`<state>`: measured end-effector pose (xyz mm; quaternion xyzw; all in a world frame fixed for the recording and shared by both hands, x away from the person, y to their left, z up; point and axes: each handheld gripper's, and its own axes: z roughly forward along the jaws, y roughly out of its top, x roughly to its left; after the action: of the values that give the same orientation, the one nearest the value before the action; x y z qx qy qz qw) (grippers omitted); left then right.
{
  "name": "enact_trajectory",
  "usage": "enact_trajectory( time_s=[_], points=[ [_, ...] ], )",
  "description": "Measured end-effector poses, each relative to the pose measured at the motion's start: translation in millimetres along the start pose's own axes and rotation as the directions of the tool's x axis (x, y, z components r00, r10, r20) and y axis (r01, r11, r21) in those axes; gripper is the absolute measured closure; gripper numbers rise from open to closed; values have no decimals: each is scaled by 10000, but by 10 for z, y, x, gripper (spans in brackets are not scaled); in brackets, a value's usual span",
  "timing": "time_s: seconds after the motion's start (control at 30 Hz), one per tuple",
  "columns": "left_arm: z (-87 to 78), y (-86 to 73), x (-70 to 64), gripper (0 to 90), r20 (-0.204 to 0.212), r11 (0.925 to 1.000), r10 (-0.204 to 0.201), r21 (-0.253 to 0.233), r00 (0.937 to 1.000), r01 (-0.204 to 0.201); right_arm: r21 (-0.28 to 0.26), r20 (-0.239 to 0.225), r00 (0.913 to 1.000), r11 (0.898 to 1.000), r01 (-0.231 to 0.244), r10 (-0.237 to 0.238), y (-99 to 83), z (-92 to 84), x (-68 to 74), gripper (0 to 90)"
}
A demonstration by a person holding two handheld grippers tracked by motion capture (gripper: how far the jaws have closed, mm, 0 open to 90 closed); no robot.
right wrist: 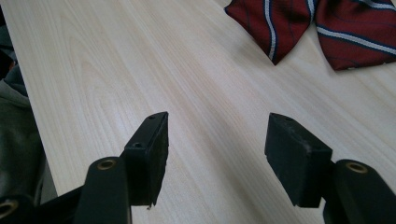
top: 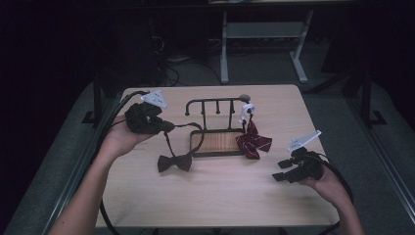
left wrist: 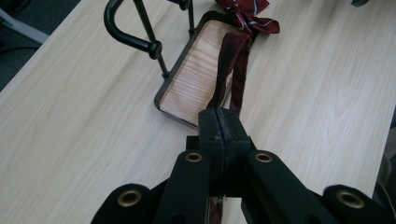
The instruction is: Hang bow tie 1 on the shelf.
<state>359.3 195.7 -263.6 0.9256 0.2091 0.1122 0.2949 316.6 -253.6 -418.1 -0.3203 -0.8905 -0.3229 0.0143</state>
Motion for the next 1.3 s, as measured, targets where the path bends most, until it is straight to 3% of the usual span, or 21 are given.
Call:
enact_trajectory(
  time_s=[0.33,0.87,1.3],
  points=[
    [-37,114,112,900,-235,9999,-88,103,9997,91,47,-28,9999,9999,102,-102,22,16,11,395],
    [22,246,255,900,-733,9968,-140,772,9972,196,16,41,9999,9999,154,-154,14,-1,19,396],
    [95,221,439,899,-889,9925,-707,937,9935,790,7,29,9999,9999,113,-113,8,-8,21,396]
  ],
)
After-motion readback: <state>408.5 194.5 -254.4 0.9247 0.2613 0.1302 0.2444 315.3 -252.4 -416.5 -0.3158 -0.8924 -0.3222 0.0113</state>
